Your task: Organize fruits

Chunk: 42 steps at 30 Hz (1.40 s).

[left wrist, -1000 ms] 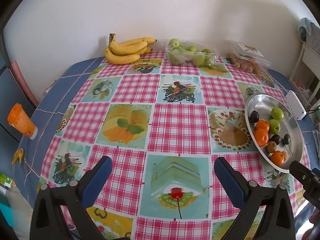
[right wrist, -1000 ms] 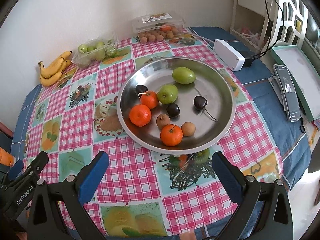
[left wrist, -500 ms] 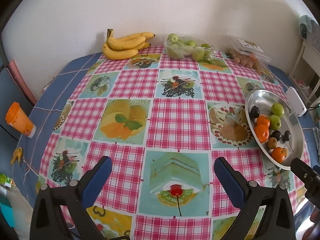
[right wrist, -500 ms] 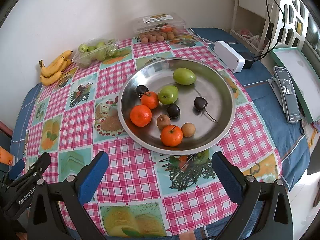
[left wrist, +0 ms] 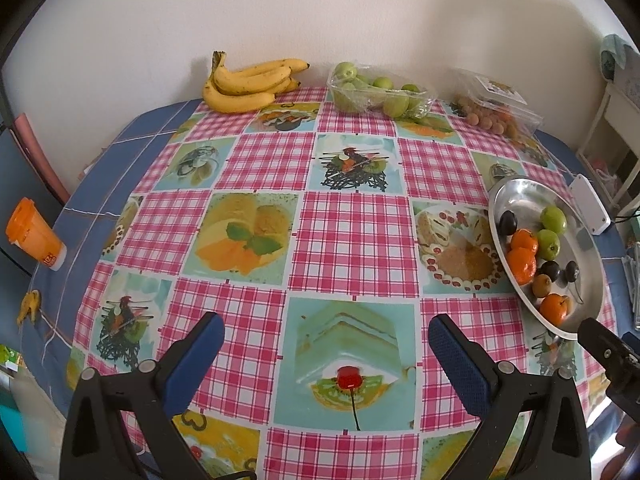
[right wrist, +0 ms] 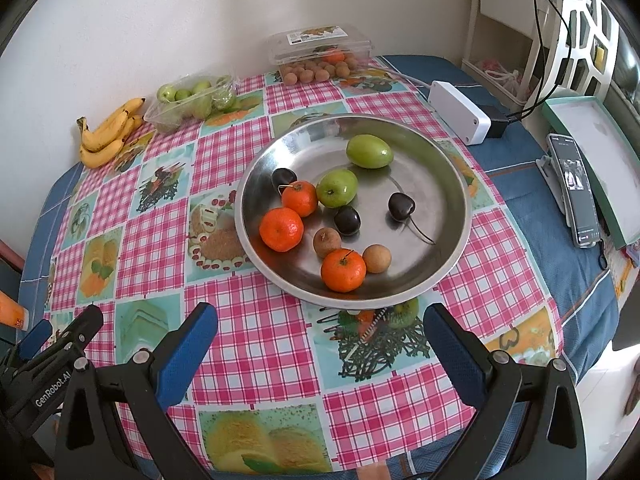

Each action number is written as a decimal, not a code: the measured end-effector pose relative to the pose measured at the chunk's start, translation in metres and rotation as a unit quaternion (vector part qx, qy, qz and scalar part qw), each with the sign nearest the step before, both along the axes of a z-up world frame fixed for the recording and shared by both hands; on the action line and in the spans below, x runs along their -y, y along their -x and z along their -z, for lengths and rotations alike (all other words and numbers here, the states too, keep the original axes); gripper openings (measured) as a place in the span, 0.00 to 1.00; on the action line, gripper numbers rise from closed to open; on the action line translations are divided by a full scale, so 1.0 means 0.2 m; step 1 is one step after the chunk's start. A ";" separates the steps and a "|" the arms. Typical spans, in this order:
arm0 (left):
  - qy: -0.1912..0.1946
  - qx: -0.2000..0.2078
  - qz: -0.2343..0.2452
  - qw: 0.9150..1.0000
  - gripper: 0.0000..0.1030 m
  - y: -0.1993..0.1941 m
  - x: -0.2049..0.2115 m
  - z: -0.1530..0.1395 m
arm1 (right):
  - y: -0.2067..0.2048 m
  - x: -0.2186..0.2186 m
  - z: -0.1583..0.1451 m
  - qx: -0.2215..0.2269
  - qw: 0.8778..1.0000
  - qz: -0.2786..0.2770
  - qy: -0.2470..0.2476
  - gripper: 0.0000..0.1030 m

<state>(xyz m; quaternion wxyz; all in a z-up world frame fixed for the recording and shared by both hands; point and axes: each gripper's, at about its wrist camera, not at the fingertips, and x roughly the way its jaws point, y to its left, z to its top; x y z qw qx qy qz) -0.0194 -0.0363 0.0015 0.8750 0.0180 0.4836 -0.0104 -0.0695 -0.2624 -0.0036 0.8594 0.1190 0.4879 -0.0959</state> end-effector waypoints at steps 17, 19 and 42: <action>0.010 -0.001 -0.004 1.000 1.00 0.00 0.00 0.00 | 0.00 0.00 0.00 0.000 1.000 -0.001 0.000 0.99; 0.009 -0.001 -0.004 1.000 1.00 0.00 0.00 0.00 | 0.00 0.00 0.00 0.000 1.000 -0.001 0.000 0.99; 0.006 -0.001 -0.005 1.000 1.00 0.00 0.01 -0.01 | 0.00 0.00 0.00 0.000 1.000 0.001 0.000 0.99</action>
